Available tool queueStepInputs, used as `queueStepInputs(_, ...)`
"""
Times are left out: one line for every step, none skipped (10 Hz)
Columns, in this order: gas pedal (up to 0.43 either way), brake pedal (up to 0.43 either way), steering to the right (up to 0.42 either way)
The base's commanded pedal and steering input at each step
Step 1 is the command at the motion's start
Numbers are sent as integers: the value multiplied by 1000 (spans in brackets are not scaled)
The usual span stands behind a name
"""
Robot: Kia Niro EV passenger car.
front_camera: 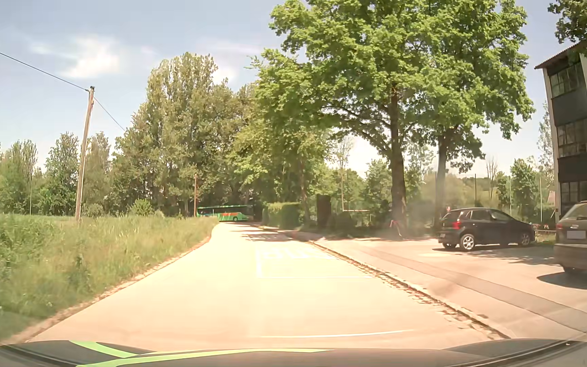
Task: Follow the waypoints while adhering to traffic rules and regulations
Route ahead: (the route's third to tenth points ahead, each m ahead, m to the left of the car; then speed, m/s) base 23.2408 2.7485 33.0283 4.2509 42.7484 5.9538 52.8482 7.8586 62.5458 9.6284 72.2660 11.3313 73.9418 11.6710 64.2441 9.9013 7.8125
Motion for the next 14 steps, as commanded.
queueStepInputs(0,79,9)
queueStepInputs(0,98,5)
queueStepInputs(0,152,0)
queueStepInputs(0,177,1)
queueStepInputs(0,189,4)
queueStepInputs(0,220,6)
queueStepInputs(0,232,1)
queueStepInputs(0,256,-6)
queueStepInputs(0,256,-7)
queueStepInputs(0,256,-7)
queueStepInputs(0,256,-7)
queueStepInputs(0,256,-4)
queueStepInputs(0,250,0)
queueStepInputs(0,220,7)
